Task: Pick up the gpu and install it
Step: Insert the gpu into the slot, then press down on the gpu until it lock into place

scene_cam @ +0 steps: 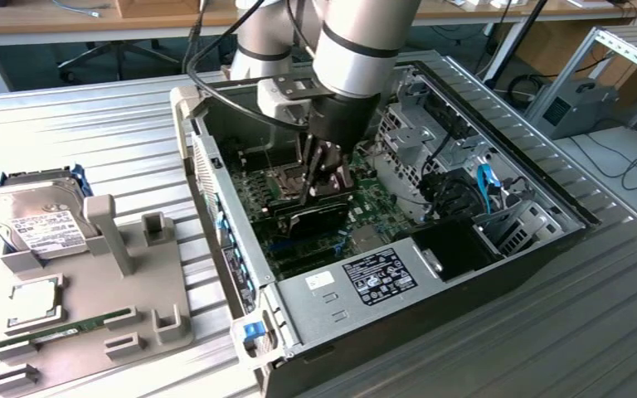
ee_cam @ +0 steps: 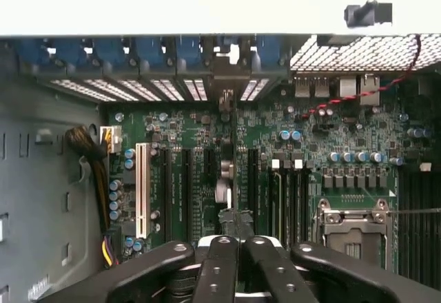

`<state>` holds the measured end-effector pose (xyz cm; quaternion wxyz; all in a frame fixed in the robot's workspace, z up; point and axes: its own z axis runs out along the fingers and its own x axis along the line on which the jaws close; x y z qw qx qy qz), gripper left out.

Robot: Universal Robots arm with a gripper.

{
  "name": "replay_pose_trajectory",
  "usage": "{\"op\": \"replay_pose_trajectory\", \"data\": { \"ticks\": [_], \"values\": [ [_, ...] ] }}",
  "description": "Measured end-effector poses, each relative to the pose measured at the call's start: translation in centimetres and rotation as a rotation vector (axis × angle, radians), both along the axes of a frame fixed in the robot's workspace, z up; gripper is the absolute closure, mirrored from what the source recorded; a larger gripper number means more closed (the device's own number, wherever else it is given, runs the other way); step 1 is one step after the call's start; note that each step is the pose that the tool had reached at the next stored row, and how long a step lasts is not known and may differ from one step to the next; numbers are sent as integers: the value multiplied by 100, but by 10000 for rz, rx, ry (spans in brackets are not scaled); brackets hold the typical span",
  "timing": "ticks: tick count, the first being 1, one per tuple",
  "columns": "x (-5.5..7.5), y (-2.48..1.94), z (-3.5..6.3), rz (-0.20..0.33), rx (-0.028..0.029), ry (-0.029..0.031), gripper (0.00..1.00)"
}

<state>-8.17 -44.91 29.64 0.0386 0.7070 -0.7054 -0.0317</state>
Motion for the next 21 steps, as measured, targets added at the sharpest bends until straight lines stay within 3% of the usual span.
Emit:
{"op": "replay_pose_trajectory", "data": {
  "ticks": [3,12,21],
  "values": [
    [30,-1,0,5,0,31,89],
    [30,0,0,5,0,33,89],
    [-136,3,-39,4,2,32,89]
  ]
}}
